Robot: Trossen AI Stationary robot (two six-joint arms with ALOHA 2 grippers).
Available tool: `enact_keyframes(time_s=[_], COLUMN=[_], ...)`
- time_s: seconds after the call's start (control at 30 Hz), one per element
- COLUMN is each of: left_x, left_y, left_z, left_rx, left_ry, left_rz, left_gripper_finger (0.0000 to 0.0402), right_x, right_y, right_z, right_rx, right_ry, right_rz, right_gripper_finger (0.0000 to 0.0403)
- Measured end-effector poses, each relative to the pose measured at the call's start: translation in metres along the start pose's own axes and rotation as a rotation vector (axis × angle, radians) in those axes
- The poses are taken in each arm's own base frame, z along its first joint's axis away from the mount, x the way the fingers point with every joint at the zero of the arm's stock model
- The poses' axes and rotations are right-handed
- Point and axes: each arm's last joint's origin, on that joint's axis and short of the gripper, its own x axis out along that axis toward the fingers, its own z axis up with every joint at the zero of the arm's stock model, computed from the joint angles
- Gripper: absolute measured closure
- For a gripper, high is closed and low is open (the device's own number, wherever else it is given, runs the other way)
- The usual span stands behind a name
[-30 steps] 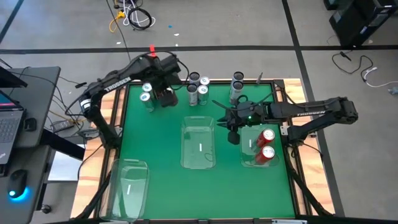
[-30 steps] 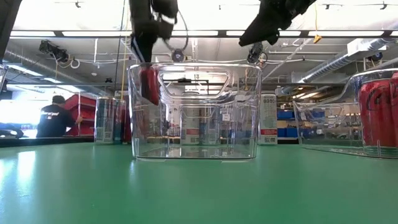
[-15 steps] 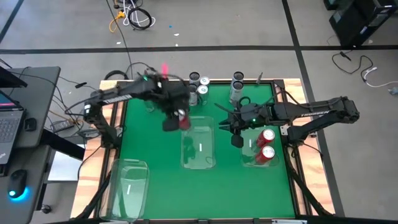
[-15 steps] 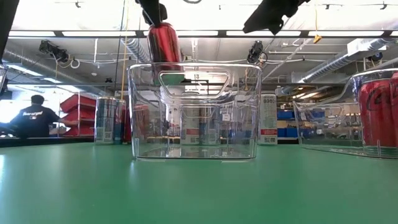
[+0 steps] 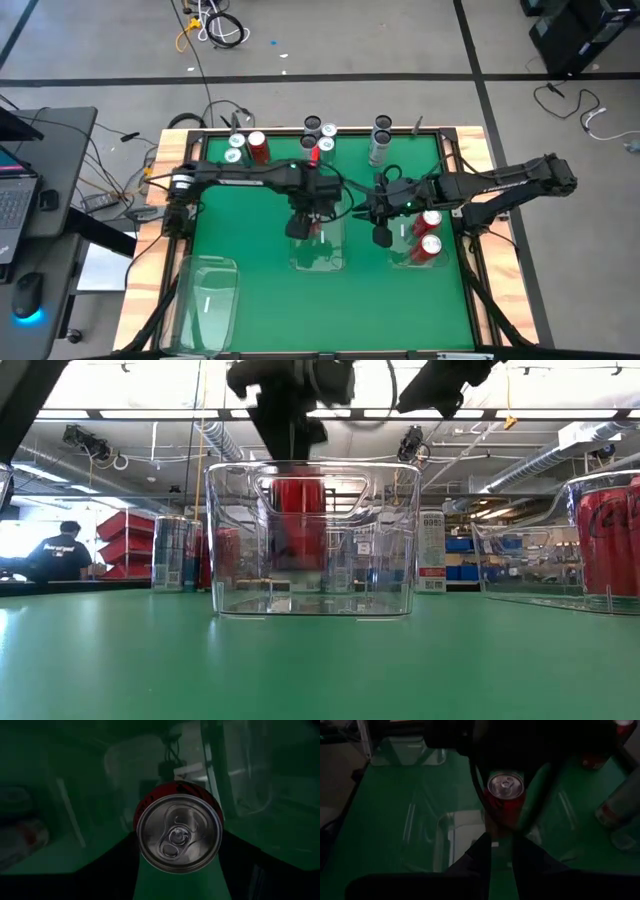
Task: Sort soda cans
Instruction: Put the bottom red-black soda can into the top right transparent bin
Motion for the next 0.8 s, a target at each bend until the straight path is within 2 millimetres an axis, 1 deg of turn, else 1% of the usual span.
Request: enact_keyframes(time_s=[0.07,0.13,0.27,0.37,0.5,0.6,0.8], left_x=[0.011,0.016,0.02,0.02,0.019,0.017,0.001], left_y=[0.001,0.001,0.001,0.001,0.001,0.001,0.001], left_z=[0.003,0.005,0.006,0.007,0.007,0.007,0.003], left_rx=[0.008,0.01,0.007,-0.002,-0.023,-0.026,-0.029], left_ry=[0.022,0.034,0.038,0.034,0.031,0.027,-0.015], left_rz=[-0.021,-0.024,-0.032,-0.038,-0.043,-0.049,-0.037], left_gripper_finger=[0.0177,0.0177,0.0176,0.0157,0.012,0.01,0.0094], right_x=[0.002,0.004,0.005,0.005,0.005,0.005,0.004], right_y=[0.001,0.002,0.003,0.003,0.003,0.003,0.003], right_z=[-0.003,-0.006,-0.008,-0.007,-0.007,-0.006,-0.003], right_rx=[0.007,0.007,0.011,0.011,0.008,0.007,0.001], right_ry=[0.002,-0.006,-0.004,-0.005,-0.011,-0.014,-0.049], right_rz=[0.004,0.008,0.011,0.011,0.011,0.011,0.019], right_gripper_finger=[0.0341,0.0341,0.0341,0.0341,0.0341,0.0341,0.0341])
